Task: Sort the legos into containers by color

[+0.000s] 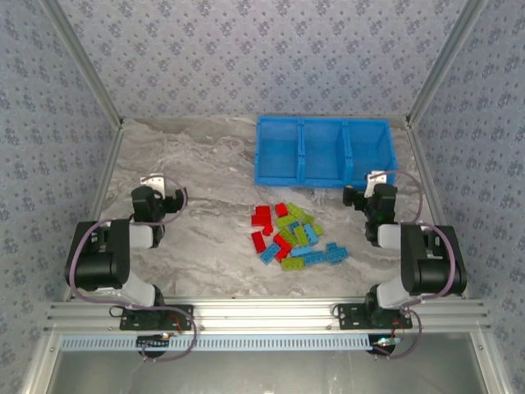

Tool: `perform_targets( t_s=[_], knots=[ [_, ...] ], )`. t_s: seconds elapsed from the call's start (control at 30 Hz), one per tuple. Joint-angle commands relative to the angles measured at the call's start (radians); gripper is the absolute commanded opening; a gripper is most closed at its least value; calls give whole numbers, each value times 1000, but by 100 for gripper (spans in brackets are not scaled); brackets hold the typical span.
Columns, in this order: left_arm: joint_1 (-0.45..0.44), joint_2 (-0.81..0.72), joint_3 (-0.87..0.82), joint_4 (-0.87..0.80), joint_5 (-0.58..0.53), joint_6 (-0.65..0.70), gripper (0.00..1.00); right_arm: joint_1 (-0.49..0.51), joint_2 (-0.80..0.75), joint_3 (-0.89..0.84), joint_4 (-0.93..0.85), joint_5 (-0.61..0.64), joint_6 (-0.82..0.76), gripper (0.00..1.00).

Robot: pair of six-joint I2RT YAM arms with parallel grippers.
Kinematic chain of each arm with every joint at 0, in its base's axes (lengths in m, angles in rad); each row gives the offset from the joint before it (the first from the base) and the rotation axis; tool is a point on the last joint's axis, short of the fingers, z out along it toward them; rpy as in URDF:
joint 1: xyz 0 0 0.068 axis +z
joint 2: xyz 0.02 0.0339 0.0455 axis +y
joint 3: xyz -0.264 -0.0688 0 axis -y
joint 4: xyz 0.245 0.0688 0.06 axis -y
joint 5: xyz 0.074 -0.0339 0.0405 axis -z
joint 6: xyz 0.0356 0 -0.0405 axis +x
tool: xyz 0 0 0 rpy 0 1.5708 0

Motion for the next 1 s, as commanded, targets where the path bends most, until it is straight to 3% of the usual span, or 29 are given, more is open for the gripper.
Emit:
perform_targets(
  t_s=[0.0, 0.13, 0.23, 0.4, 0.53, 0.7, 0.8, 0.97],
  knots=[
    [0, -8, 15, 20, -8, 6, 99, -2, -164, 109, -303, 105, 110, 100],
    [-20, -31, 6, 18, 6, 35, 99, -2, -363, 224, -736, 68, 312, 100],
    [-51, -122, -28, 4, -28, 62, 99, -3, -458, 341, -1081, -57, 471, 100],
    [-213, -437, 60, -398, -11, 135, 99, 18, -521, 434, -1406, -352, 488, 100],
    [-470, -588, 84, -460, 79, 196, 99, 76, -525, 434, -1543, -402, 503, 100],
    [-813, -553, 140, -522, 112, 296, 99, 212, -536, 385, -1586, -269, 606, 100],
    [-918, -486, 148, -524, 121, 338, 99, 293, -525, 340, -1565, -207, 678, 100],
    [-962, -427, 54, -444, 164, 404, 99, 413, -439, 307, -1529, -134, 744, 100]
  ],
)
